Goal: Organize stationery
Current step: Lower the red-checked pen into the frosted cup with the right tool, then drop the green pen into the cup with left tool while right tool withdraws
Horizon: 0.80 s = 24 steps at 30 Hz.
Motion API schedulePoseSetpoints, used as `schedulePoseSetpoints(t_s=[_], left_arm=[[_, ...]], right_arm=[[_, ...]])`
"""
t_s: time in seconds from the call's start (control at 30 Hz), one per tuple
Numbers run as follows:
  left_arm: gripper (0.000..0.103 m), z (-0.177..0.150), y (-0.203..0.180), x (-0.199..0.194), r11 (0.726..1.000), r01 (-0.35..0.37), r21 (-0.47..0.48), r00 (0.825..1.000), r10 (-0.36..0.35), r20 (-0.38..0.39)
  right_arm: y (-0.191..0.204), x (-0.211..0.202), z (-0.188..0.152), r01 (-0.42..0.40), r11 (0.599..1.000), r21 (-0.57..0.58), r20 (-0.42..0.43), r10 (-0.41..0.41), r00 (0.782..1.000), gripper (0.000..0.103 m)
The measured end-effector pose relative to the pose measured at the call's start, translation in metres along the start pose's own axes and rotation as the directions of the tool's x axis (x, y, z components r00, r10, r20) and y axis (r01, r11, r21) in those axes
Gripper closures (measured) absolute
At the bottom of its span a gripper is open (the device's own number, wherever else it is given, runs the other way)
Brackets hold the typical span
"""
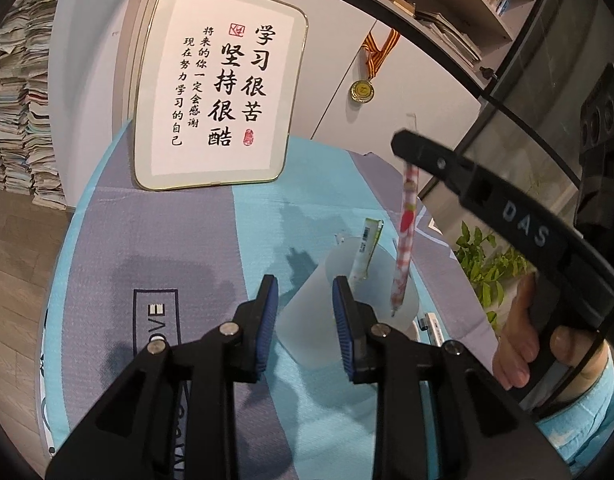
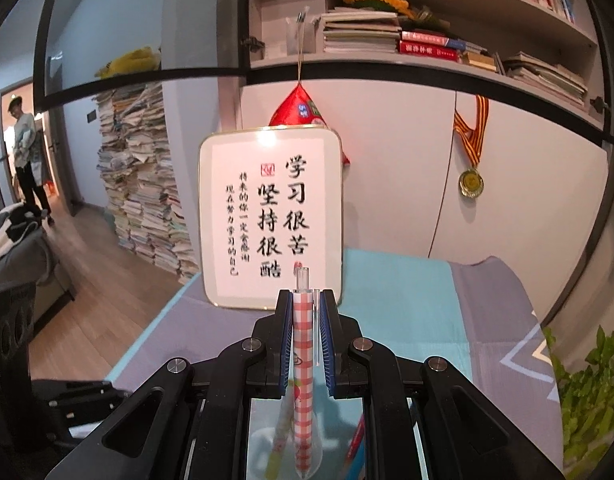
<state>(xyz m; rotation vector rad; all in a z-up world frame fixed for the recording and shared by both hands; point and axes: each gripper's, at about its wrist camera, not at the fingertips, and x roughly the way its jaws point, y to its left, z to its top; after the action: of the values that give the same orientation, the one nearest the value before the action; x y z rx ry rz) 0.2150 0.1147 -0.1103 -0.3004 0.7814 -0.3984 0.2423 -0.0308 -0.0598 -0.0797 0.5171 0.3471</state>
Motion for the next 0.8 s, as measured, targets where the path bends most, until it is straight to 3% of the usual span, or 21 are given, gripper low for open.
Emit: schedulePoseSetpoints(t_s=[0.53,0.8], left_arm=[[0.077,-0.005,-0.001,-0.005,1.000,-0.008,-0.006,1.000,0.008,-0.007],[0.077,-0.010,-0.006,-0.009,1.000,-0.019,0.005,1.000,0.019,-0.014]], right_arm=[[-0.004,-0.004,-0.032,0.014,1.000,0.007,-0.194,-0.012,0.981,0.089],[-0.007,-0.004,-0.042,-0.006,1.000,0.023,-0.228,0.011,0.973,0.089]])
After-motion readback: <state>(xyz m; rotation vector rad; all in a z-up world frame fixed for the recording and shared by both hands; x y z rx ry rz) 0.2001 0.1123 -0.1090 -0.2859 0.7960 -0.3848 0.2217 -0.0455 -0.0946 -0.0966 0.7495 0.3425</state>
